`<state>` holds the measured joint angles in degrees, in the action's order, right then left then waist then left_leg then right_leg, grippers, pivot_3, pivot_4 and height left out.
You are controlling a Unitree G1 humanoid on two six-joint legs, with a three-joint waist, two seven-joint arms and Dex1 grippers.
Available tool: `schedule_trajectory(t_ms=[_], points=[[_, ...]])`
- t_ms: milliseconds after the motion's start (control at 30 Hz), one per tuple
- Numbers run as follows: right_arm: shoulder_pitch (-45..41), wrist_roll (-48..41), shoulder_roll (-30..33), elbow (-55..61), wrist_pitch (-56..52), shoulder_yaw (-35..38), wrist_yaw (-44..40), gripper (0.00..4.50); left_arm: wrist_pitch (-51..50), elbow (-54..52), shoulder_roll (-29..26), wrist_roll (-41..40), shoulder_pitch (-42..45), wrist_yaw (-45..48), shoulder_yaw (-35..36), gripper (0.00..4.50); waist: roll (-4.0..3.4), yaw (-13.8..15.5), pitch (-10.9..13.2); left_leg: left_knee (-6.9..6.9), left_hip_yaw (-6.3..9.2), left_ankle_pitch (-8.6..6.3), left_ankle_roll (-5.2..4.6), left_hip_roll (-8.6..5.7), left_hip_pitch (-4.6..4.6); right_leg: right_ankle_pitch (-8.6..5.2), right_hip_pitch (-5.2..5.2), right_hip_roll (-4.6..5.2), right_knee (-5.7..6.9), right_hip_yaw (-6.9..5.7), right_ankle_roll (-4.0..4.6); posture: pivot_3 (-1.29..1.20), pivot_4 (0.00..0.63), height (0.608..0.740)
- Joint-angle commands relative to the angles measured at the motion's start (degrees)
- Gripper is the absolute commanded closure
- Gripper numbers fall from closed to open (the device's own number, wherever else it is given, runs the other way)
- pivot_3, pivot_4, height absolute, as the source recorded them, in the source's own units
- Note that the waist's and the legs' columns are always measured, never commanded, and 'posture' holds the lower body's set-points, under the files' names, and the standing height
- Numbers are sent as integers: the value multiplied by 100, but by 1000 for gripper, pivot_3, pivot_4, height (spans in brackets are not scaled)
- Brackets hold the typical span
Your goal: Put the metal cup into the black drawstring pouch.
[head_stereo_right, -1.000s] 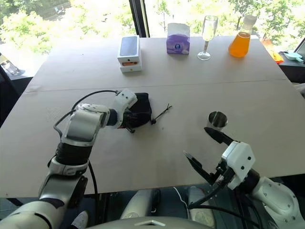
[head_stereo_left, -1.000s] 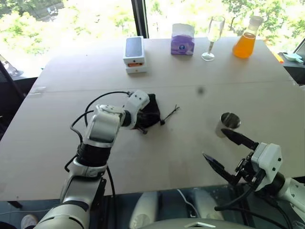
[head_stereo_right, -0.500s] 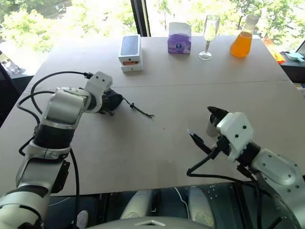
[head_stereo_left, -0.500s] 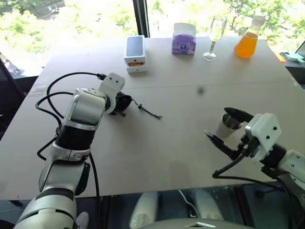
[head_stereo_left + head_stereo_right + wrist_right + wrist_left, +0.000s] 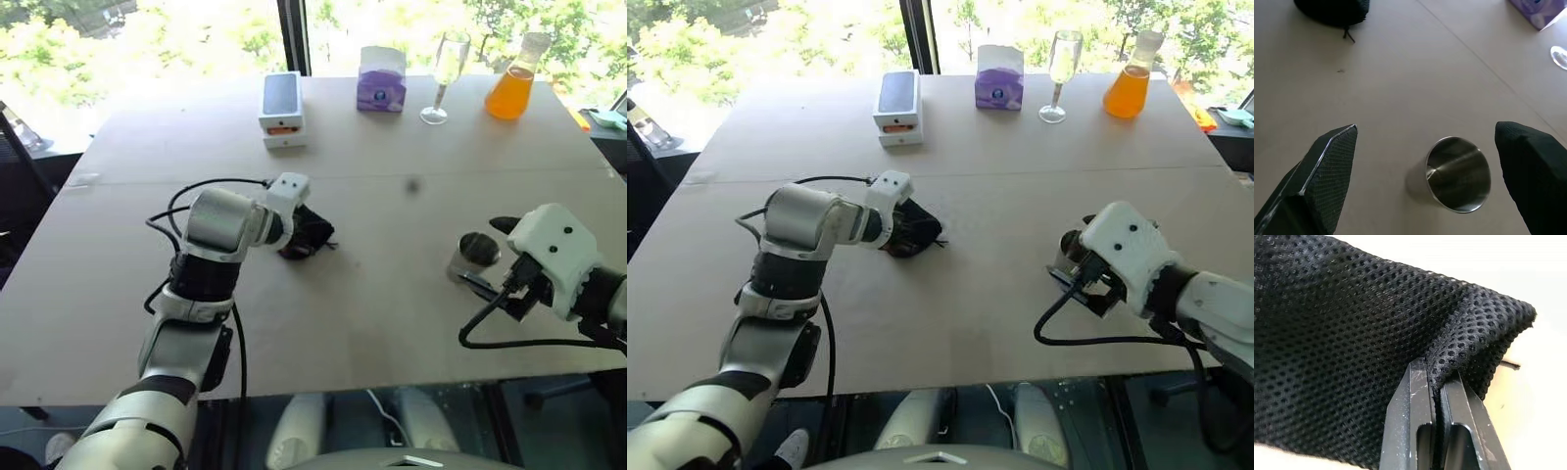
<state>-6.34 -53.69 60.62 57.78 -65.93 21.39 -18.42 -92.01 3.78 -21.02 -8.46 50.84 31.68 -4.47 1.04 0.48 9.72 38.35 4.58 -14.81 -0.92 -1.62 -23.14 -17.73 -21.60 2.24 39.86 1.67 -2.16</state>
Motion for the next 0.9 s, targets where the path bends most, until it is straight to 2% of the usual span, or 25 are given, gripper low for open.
schedule_trajectory(t_ms=[33, 133, 400, 567, 833, 900], points=[[-188, -477, 165, 20, -421, 285, 248, 0, 83, 258, 132, -198, 98, -96, 224, 4418, 0, 22, 0, 0, 0, 0, 0, -1, -1, 0, 0, 1, -1, 0, 0, 0, 150, 740], [-302, -807, 329, -140, -704, 312, 350, 0, 50, 382, 215, -333, 114, -149, 418, 4418, -1, 42, -1, 4, 4, 4, 6, -5, -5, 0, 0, 9, -1, -6, 0, 0, 150, 740], [-556, -1324, 661, -526, -1122, 89, 593, 0, 173, 448, 240, -535, 26, -259, 411, 4418, -1, 42, -1, 5, 7, 6, 8, -8, -8, 0, 0, 13, 0, -10, 0, 0, 150, 740], [-1026, -1057, 533, -895, -1217, -675, 850, 0, 242, 397, 312, -599, 39, -380, 369, 4418, -1, 40, -1, 5, 8, 8, 11, -9, -8, 0, 0, 16, 0, -12, -1, 0, 150, 740], [-1655, -518, 328, -1304, -1270, -1809, 704, 0, 115, 159, 317, -695, -61, -557, 461, 4418, -2, 35, -1, 5, 13, 15, 23, -11, -16, 0, -6, 19, -2, -18, -1, 0, 150, 740], [-1819, -311, 213, -1447, -1255, -2090, 686, 570, 73, 105, 302, -723, -76, -611, 508, 4500, -2, 32, -1, 6, 15, 15, 23, -11, -19, 0, -9, 18, -3, -19, -1, 0, 150, 740]])
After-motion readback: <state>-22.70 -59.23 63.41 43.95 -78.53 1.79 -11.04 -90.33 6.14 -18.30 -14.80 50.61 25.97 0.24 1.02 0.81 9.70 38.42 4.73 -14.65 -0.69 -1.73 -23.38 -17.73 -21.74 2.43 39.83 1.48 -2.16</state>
